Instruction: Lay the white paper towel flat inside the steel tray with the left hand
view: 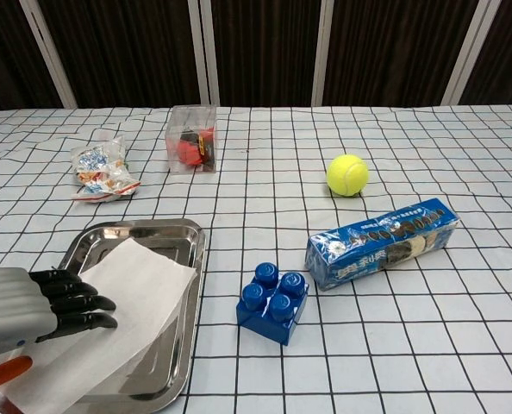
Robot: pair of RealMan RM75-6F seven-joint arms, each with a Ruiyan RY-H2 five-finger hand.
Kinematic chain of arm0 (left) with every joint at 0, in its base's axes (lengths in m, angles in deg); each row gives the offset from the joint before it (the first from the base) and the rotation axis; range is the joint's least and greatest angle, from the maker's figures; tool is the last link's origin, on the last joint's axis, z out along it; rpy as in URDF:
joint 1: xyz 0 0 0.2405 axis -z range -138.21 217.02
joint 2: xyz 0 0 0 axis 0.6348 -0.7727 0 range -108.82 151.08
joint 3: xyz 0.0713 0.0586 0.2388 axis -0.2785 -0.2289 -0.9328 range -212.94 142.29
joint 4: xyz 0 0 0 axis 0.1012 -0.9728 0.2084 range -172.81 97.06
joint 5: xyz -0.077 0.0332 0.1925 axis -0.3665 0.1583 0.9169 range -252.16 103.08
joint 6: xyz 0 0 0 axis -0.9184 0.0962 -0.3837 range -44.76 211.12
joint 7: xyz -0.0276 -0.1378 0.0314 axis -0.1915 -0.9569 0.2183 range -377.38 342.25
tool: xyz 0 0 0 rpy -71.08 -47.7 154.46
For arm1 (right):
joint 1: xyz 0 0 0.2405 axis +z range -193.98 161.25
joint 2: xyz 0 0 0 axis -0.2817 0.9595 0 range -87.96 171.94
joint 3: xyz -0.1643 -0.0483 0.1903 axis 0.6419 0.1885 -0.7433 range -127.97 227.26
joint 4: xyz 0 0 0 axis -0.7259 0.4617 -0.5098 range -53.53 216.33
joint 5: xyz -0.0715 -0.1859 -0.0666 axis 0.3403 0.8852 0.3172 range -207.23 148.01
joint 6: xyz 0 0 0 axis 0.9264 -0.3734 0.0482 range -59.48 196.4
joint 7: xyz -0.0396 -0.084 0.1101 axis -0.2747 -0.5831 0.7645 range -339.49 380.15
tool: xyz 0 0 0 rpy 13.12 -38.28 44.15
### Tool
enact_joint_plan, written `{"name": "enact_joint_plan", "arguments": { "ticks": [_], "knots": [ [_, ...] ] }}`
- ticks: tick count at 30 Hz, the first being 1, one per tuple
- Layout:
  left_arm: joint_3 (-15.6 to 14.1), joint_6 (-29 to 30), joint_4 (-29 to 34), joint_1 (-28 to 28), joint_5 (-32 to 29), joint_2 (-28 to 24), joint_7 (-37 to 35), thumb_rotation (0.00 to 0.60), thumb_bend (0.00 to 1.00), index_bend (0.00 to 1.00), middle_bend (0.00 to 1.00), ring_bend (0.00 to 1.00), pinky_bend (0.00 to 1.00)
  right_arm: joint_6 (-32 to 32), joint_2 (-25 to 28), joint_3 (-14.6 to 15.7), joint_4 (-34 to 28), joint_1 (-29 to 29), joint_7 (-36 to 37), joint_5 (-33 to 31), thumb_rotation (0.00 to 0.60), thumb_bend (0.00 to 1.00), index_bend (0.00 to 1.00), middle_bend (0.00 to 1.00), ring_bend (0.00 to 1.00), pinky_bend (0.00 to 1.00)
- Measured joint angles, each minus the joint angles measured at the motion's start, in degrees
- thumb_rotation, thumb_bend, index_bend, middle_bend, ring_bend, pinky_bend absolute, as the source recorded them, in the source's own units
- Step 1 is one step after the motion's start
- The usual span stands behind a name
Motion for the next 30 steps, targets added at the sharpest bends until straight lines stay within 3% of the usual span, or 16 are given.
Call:
{"name": "enact_joint_plan", "arguments": {
  "ticks": [11, 30],
  "knots": [
    [0.2, 8.6, 5.1, -1.2, -9.4, 2.5, 3.1, 0.600, 0.63, 0.00, 0.00, 0.00, 0.00, -0.3, -0.1, 0.0, 0.2, 0.0, -0.1, 0.3, 0.600, 0.31, 0.00, 0.00, 0.00, 0.00],
    [3.1, 20.4, 9.0, -0.6, -21.4, 12.2, 7.0, 0.600, 0.63, 0.00, 0.00, 0.00, 0.00, -0.5, -0.1, 0.1, 0.3, 0.0, 0.4, 0.8, 0.600, 0.31, 0.00, 0.00, 0.00, 0.00]
  ]
}}
